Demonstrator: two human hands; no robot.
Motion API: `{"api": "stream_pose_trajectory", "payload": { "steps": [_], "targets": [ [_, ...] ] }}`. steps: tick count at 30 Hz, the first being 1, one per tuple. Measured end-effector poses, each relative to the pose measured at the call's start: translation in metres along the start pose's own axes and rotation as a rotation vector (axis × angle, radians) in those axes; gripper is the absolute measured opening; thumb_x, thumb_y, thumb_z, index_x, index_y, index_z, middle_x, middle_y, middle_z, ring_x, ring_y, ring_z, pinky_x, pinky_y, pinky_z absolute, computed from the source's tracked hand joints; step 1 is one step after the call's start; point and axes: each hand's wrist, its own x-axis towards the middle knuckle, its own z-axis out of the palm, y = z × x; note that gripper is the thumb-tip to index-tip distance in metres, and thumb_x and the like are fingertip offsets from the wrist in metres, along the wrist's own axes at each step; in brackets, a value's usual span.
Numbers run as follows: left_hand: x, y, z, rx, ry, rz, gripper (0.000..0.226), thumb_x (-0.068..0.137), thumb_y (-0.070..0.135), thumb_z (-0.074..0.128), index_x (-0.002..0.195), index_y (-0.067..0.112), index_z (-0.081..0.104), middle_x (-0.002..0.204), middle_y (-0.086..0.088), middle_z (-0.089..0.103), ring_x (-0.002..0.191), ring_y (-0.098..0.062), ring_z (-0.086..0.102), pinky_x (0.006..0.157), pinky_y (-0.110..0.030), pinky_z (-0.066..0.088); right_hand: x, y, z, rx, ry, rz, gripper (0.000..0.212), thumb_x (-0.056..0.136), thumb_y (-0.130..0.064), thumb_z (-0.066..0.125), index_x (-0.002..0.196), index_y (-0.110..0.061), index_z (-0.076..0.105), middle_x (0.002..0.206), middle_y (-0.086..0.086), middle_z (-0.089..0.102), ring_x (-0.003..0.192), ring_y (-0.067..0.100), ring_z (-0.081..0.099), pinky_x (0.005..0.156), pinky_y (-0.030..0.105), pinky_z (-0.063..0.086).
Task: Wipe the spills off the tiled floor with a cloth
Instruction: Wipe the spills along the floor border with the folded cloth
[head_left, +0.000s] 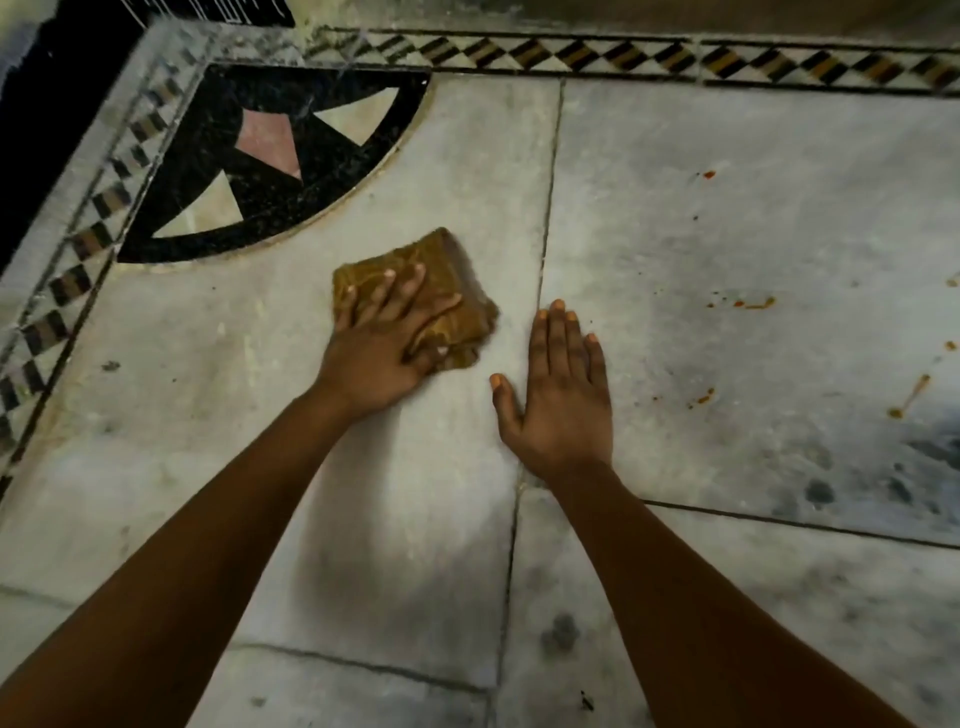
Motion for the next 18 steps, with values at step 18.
{"api": "stream_pose_trajectory", "payload": {
  "steps": [18],
  "targets": [
    [-0.050, -0.023, 0.011, -0.014, 0.036, -0.254, 0.066, 0.084, 0.064, 0.024, 0.145, 0.043, 0.010, 0.158, 0.002, -0.003, 0.144, -0.027, -0.005, 0.112, -0.050, -0.006, -0.001, -0.001, 0.000, -0.019, 0.009, 0.001, 0.077, 0.090, -0.051, 0.024, 0.149, -0.004, 0.007, 0.157, 0.016, 0.006, 0.146, 0.025, 0.004, 0.118, 0.037, -0.001]
  ]
}}
